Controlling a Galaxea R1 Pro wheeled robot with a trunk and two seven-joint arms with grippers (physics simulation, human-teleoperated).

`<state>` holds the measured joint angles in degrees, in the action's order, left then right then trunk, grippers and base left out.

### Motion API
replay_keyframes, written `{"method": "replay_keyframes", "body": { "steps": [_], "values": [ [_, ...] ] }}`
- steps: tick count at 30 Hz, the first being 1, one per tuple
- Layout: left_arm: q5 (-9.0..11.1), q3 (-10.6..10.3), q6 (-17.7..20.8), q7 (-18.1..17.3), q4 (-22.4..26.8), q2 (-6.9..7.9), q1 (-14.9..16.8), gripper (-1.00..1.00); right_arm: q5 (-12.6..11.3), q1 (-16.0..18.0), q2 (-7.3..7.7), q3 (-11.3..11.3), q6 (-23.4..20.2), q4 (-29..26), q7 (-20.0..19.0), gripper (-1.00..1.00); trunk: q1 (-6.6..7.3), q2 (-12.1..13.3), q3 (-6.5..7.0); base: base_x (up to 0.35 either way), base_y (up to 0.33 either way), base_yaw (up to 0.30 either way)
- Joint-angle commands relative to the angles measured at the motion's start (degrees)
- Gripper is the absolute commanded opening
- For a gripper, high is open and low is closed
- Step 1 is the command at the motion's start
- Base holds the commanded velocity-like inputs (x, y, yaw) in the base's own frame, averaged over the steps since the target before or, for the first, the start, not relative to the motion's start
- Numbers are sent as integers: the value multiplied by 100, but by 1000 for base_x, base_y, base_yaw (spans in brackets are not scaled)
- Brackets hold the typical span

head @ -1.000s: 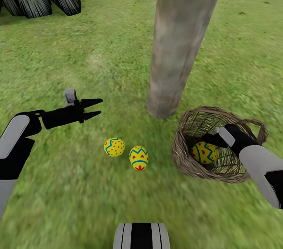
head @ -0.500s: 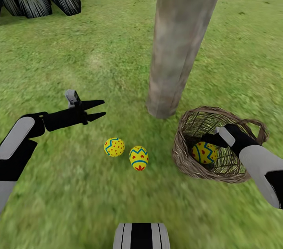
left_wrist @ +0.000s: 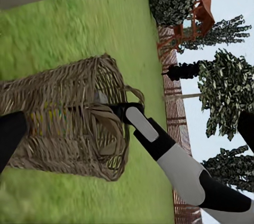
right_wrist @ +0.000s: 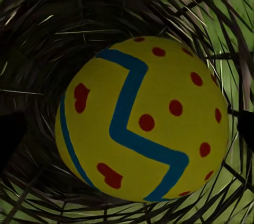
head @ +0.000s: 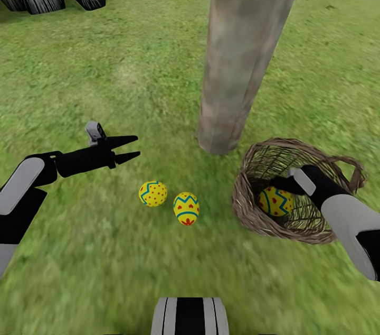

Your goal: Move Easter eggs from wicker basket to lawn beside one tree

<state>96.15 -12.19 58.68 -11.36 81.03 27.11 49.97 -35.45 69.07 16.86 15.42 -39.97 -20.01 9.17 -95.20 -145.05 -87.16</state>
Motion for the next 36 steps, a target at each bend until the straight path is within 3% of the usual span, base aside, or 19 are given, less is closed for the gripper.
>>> {"method": "replay_keyframes", "body": {
  "steps": [1,6,12,17,20,36],
  "values": [
    [-45,-9,-1,-59,-18,5,4,100,-61,2,4,40,-1,-24,39,100,1,-1,-4,0,0,0],
    [-44,-11,2,-59,-39,7,4,100,-59,2,5,40,165,-38,33,100,1,-1,-4,0,0,0],
    [-44,-15,3,-59,-51,117,4,100,-58,2,8,39,274,-38,55,100,1,-1,-4,0,0,0],
    [-42,-14,3,-59,-52,128,4,100,-58,2,124,33,289,-30,54,100,1,-1,-4,0,0,0],
    [-40,-13,3,-59,-106,128,5,100,-58,2,152,32,364,-8,57,100,-7,-5,-70,0,0,0],
    [-38,-20,2,-59,-122,128,4,100,-71,2,151,39,329,-15,17,100,-12,-8,-114,0,0,0]
  ]
}}
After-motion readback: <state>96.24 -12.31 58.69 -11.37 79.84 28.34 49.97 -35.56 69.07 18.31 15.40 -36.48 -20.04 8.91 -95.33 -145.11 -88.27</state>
